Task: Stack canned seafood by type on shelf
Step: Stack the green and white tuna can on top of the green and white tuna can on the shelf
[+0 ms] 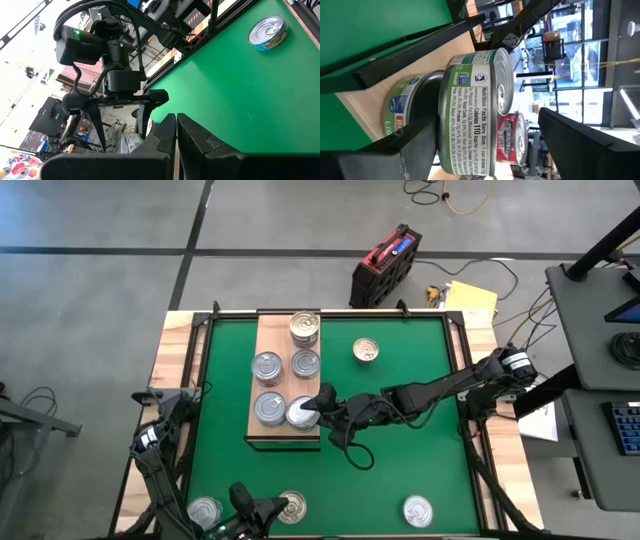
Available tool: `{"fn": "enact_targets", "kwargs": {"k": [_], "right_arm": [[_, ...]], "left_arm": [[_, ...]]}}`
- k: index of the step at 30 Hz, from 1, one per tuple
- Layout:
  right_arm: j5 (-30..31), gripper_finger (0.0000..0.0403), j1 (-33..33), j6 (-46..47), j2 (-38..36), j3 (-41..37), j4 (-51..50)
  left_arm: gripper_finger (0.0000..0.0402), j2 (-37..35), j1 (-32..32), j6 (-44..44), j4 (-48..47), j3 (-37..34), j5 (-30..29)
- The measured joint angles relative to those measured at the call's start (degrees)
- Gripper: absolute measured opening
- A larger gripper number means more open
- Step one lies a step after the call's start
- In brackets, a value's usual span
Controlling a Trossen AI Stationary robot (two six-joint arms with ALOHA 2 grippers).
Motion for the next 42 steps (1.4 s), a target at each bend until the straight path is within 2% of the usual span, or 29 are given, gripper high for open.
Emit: {"fn": "enact_targets", "kwargs": {"k": [5,17,22,29,42], "right_arm": [[0.0,0.0323,0.0,1.5,0.0,0.0,0.0],[-0.6,0.0362,0.0,2.7,0.0,0.0,0.0],[-3.5,0.0364,0.0,7.1,0.0,0.0,0.1],[-3.5,0.0364,-0.3,13.9,0.0,0.0,0.2],[-4.8,0.0364,-1.2,18.2,0.0,0.0,-2.6]], "left_arm": [[0.0000,0.0,0.0,0.0,0.0,0.0,0.0],[0.0000,0.0,0.0,-0.4,0.0,0.0,0.0],[0.0000,0.0,0.0,-0.9,0.0,0.0,0.0],[0.0000,0.0,0.0,-1.1,0.0,0.0,0.0],[0.0000,0.0,0.0,-1.1,0.0,0.0,0.0]]}}
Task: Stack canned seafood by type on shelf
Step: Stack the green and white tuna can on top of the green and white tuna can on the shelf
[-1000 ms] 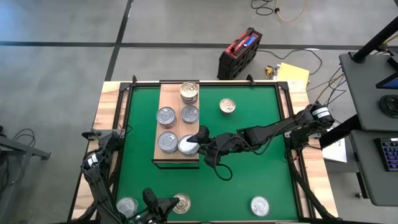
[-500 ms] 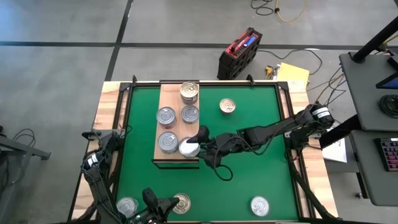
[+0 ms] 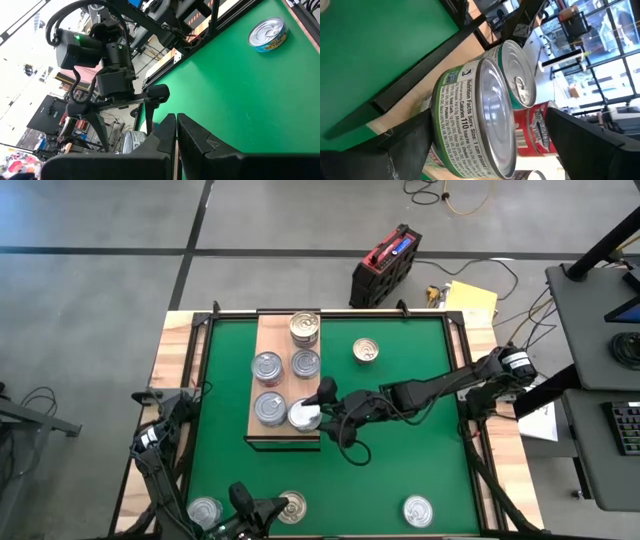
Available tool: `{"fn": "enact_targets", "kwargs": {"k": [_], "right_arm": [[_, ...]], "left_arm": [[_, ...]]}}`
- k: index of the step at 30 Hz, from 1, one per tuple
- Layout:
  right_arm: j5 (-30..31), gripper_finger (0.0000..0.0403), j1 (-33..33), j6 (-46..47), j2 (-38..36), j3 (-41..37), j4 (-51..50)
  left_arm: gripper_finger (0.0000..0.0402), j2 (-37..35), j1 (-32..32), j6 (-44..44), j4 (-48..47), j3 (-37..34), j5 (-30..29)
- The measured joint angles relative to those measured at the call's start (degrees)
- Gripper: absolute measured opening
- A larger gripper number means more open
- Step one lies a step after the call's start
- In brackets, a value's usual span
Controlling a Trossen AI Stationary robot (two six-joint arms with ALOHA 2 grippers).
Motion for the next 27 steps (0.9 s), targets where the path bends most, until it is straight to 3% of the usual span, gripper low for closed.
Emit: {"fn": "enact_targets", "kwargs": {"k": [7,27], "right_arm": [[-2.6,0.0364,-0.2,3.8,0.0,0.0,-0.2],[-2.7,0.0364,-1.4,7.3,0.0,0.0,-0.2]], "left_arm": [[0.0000,0.0,0.0,0.0,0.0,0.0,0.0],[0.0000,0.0,0.0,-0.5,0.0,0.0,0.0]]}}
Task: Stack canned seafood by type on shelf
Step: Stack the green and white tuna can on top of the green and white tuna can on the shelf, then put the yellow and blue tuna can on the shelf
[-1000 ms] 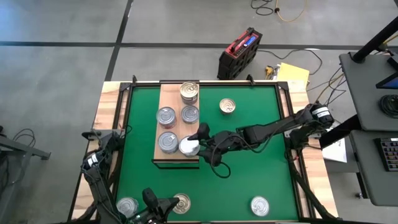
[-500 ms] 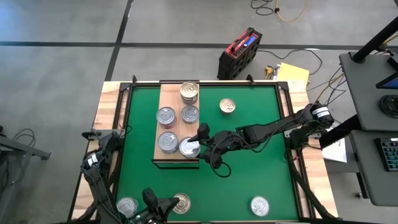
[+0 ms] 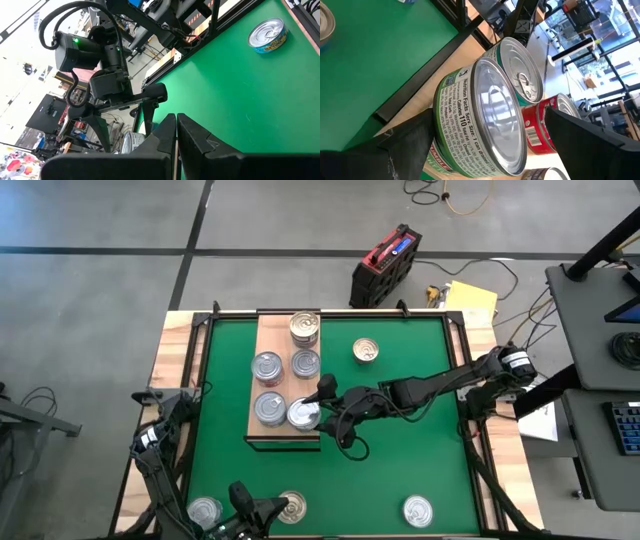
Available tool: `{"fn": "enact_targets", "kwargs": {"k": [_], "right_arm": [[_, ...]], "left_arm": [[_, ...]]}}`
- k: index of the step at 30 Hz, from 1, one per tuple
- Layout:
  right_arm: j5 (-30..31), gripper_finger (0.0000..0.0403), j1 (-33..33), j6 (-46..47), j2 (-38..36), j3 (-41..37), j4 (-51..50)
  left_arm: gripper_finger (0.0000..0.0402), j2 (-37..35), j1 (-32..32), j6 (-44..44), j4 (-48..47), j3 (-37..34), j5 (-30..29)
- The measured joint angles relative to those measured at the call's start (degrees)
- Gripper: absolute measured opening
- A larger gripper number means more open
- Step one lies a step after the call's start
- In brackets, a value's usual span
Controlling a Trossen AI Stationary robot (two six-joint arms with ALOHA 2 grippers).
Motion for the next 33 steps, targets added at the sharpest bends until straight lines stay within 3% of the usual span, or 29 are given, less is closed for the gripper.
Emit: {"fn": "enact_targets", "kwargs": {"k": [6,12,33], "right_arm": [[-0.5,0.0364,0.0,2.2,0.0,0.0,-2.1],[-0.5,0.0364,0.0,-4.1,0.1,0.0,-2.6],[-0.4,0.0364,0.0,-10.2,0.1,0.0,-2.4]], "left_arm": [[0.0000,0.0,0.0,0.0,0.0,0.0,0.0],[0.0000,0.0,0.0,-0.1,0.0,0.0,0.0],[0.0000,0.0,0.0,-0.5,0.0,0.0,0.0]]}}
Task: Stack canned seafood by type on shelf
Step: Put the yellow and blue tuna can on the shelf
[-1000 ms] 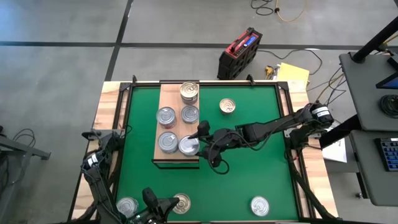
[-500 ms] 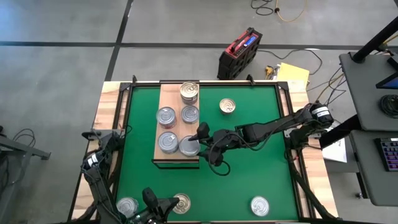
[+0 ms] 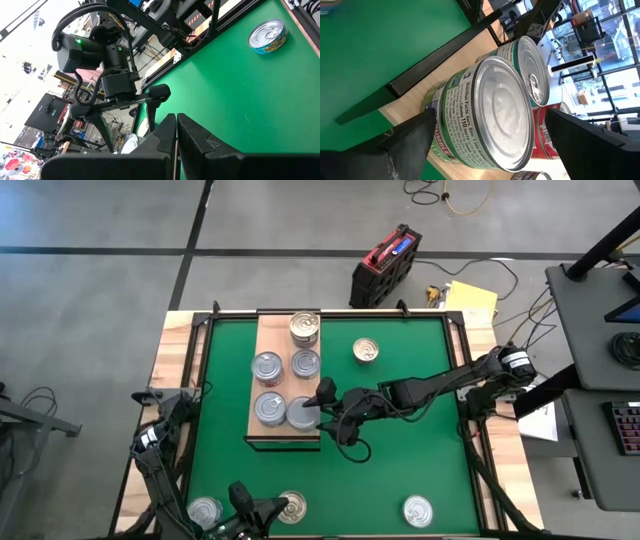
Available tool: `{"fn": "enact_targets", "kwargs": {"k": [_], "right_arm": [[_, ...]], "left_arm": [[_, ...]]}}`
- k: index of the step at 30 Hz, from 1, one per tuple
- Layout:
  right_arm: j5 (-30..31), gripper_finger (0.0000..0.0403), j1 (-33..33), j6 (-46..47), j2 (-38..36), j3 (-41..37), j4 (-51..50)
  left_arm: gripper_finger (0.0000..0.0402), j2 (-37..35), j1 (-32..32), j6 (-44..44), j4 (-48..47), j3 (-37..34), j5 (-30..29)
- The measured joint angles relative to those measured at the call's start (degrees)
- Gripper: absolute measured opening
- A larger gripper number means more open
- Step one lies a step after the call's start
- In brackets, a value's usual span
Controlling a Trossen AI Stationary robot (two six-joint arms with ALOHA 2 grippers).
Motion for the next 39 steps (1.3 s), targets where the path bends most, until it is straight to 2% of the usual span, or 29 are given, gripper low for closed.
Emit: {"fn": "enact_targets", "kwargs": {"k": [16,21,26,29,31,36,39], "right_arm": [[0.6,0.0364,1.1,0.7,-2.6,0.0,-2.8],[8.2,0.0364,3.2,5.3,-5.8,0.0,-8.0],[16.4,0.0364,6.3,21.7,-10.5,0.0,-16.8],[16.1,0.0364,7.7,34.0,-13.9,0.0,-26.5],[15.7,0.0364,8.4,47.1,-15.9,0.1,-32.7],[14.0,0.0364,10.6,74.0,-19.0,-0.1,-47.4],[13.9,0.0364,13.7,83.6,-19.2,-2.0,-50.6]], "left_arm": [[0.0000,0.0,0.0,-0.7,0.0,0.0,0.0],[0.0000,0.0,0.0,-2.1,0.0,0.0,0.0],[0.0000,0.0,0.1,-3.8,0.3,0.0,0.0],[0.0000,0.0,0.4,-5.6,0.8,0.0,0.1],[0.0000,0.0,0.7,-6.2,2.0,0.0,0.9],[0.0000,0.0,2.8,-6.5,7.8,0.0,7.9],[0.0000,0.6,4.5,-5.9,11.7,0.0,12.8]]}}
